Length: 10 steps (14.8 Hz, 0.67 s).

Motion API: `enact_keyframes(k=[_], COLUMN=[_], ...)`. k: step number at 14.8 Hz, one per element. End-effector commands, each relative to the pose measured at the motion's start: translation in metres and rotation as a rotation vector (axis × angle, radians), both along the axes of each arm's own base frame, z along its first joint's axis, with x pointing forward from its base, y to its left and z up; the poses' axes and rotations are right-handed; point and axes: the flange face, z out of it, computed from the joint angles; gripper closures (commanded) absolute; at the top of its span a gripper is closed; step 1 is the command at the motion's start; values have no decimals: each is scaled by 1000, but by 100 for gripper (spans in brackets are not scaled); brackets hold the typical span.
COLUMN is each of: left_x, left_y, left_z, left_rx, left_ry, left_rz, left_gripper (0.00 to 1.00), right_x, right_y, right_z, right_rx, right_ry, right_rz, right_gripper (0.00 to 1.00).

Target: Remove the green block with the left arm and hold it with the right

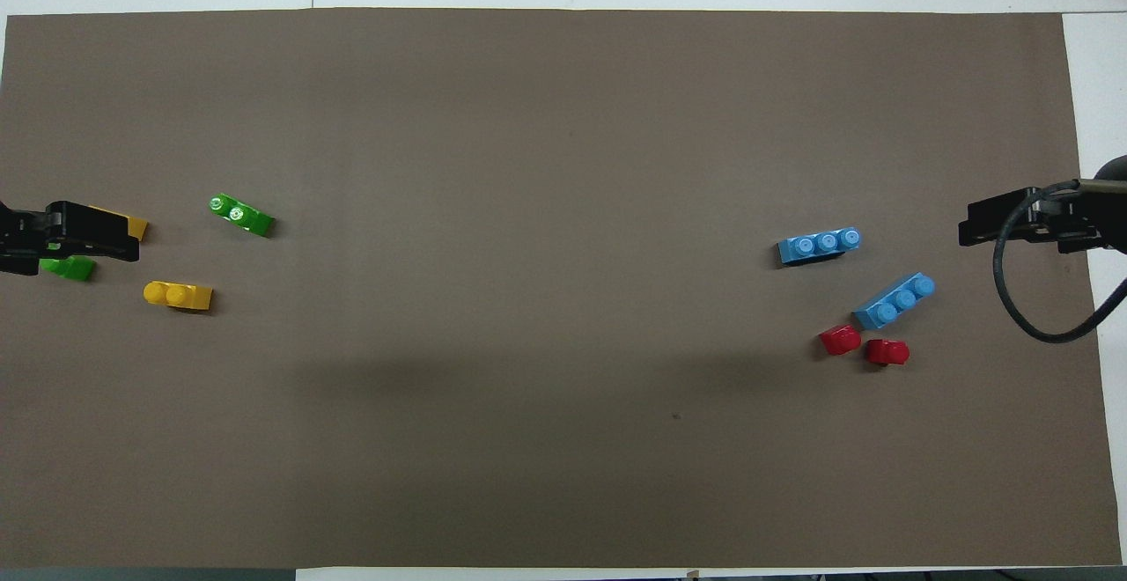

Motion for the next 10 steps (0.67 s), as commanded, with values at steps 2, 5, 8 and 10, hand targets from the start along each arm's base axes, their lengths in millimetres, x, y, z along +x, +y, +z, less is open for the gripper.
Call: enact_keyframes(k=[2, 5, 8, 10], left_x=[-8, -8, -8, -8], left_y=[-2, -2, -2, -2], left_z=[0, 0, 0, 0], left_rx=[-1, -1, -1, -1], left_ry=[9, 9, 7, 6], left_rz=[-29, -29, -31, -31], left_gripper=[0, 0, 0, 0], right_x=[4, 5, 3, 3], right_y=[-5, -6, -8, -9], right_z=[-2, -5, -6, -7], right_rx=[-40, -42, -47, -63], right_ry=[-30, -35, -29, -27], right_rz=[27, 24, 33, 62], right_gripper=[0, 0, 0, 0])
